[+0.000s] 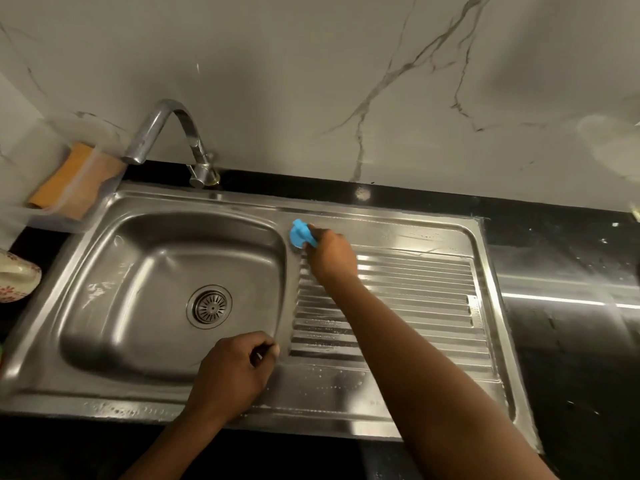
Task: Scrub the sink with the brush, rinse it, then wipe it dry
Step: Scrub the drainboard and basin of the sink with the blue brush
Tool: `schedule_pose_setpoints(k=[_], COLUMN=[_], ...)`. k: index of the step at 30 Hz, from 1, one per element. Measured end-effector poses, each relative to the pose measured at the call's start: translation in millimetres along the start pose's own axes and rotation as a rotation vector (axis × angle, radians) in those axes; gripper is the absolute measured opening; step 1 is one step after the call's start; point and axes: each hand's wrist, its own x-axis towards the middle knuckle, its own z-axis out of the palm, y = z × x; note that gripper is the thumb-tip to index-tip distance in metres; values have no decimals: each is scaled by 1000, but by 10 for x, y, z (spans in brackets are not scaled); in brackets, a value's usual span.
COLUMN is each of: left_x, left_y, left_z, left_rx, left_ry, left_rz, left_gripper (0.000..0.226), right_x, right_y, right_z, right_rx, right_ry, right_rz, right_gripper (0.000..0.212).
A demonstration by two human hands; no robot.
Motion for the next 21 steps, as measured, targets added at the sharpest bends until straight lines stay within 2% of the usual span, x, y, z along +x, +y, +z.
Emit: schedule_pose_setpoints(k=[3, 6, 10, 13, 17, 21], left_x=[48, 67, 53, 41, 23, 29], left_y=[52, 87, 56, 28, 35, 47], left_z=[36, 36, 9, 0, -9, -10], left_rx=[-14, -13, -11, -5, -2, 0], left_ry=[-31, -42, -45, -52, -26, -8], left_rz=[21, 26, 16, 12, -12, -3], left_gripper=[10, 11, 11, 8, 8, 9], right_x=[-32, -7, 141, 231, 157, -2], right_y=[524, 924, 917, 483, -108, 26], right_z=[-339, -839, -1004, -688, -143, -62], right_rx=[42, -20, -45, 37, 31, 13], right_ry=[84, 163, 244, 181, 49, 15], right_rz=[129, 240, 348, 300, 106, 49], right_gripper=[38, 37, 34, 28, 33, 43])
